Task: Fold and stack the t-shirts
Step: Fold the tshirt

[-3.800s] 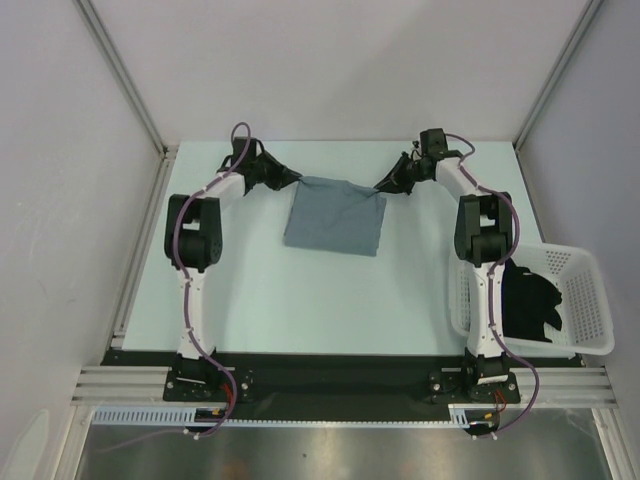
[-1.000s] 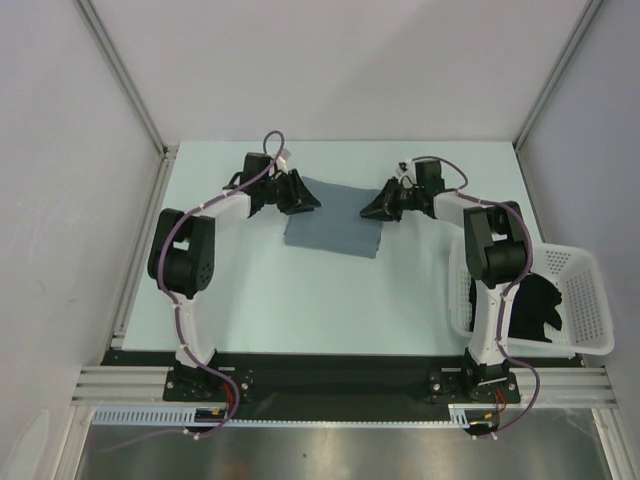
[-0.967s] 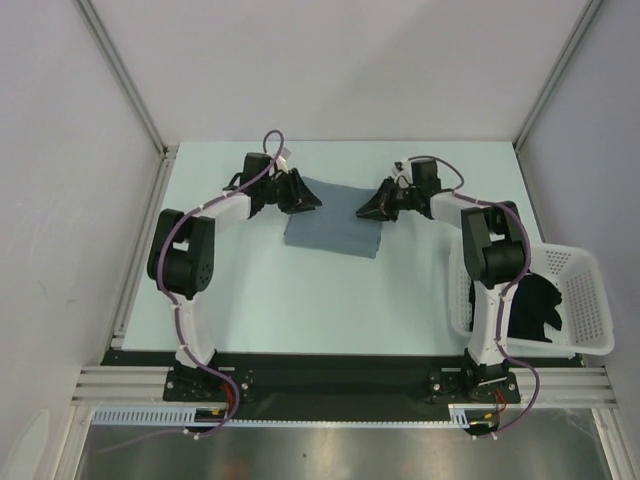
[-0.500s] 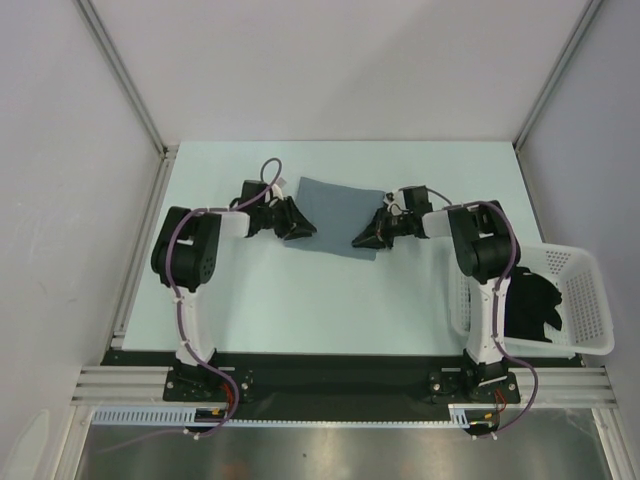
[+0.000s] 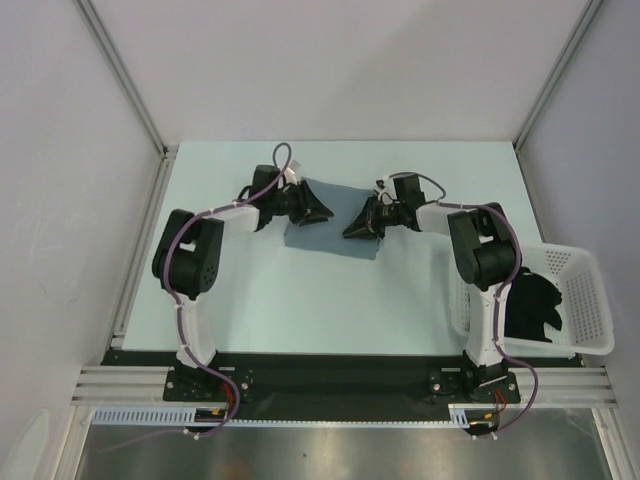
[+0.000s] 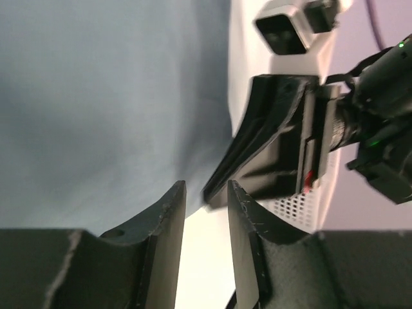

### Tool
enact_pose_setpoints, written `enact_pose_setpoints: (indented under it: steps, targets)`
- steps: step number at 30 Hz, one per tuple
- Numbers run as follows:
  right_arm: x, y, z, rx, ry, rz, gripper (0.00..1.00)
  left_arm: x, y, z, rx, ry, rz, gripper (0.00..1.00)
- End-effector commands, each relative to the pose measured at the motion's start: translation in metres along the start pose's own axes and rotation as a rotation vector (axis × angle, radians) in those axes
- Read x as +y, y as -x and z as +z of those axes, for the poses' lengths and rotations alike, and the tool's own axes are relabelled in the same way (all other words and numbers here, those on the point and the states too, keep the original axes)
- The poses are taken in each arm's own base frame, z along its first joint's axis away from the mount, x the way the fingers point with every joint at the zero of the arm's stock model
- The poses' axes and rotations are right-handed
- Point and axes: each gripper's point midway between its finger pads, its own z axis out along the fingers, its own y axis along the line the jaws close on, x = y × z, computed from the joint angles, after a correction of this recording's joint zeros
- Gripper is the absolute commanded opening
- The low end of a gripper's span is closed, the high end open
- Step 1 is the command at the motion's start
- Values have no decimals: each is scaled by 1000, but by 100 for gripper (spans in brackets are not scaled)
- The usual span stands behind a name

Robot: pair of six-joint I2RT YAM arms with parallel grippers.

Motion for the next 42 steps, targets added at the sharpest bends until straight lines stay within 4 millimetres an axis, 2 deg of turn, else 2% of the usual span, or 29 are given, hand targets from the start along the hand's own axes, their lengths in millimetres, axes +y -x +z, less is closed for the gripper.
enact_pose_setpoints:
  steps: [1,4,6,9,12,14,15,17,18,20,21,22,24,25,26,27,28,29,30,33,42]
  targets:
    - [-9,0,-1,-34,20,29,15,-18,-21,28,49,-101,-52,37]
    - [-33,-11,-9,-22,-26,28,15,3,-47,39,91,-78,-79,36]
    - [-53,-19,-19,-19,-70,53,15,22,-61,37,109,-47,-102,35]
    - [-65,-26,-33,-18,-112,64,15,34,-61,24,94,-27,-101,35]
    - [-56,-18,-48,-50,-133,34,15,38,-47,10,76,-6,-60,36]
    - [-49,-14,-56,-63,-159,15,16,24,-29,-2,63,-33,-18,38]
    - [-34,-3,-63,-92,-146,-14,15,13,-17,-6,55,-38,-1,38]
    - [-18,10,-65,-132,-116,0,16,4,3,-13,22,-51,38,41]
    - [-10,20,-63,-154,-97,-7,16,-5,20,-16,-2,-70,46,41]
    - [5,43,-57,-221,-35,9,16,3,34,-11,-18,-78,11,41]
    - [2,49,-48,-227,-16,44,16,-2,50,-12,-50,-114,-8,41]
    - [16,64,-40,-265,44,-5,16,11,51,-4,-46,-117,-42,41]
    - [23,77,-27,-288,96,80,16,9,69,-1,-91,-173,-68,41]
    - [26,85,-11,-302,148,61,16,10,73,1,-102,-190,-80,41]
    - [28,94,-5,-337,171,89,16,23,73,10,-103,-195,-113,41]
    - [29,99,2,-349,198,143,16,18,84,10,-140,-239,-123,41]
    - [33,105,7,-370,225,133,16,19,87,13,-150,-256,-141,41]
    - [28,111,20,-385,216,143,16,22,90,17,-161,-272,-156,41]
    - [25,114,24,-398,207,152,16,26,95,23,-172,-302,-179,41]
    - [10,128,26,-484,174,164,16,42,105,35,-204,-314,-226,40]
    - [-48,169,-11,-637,57,211,16,74,142,38,-317,-208,-274,41]
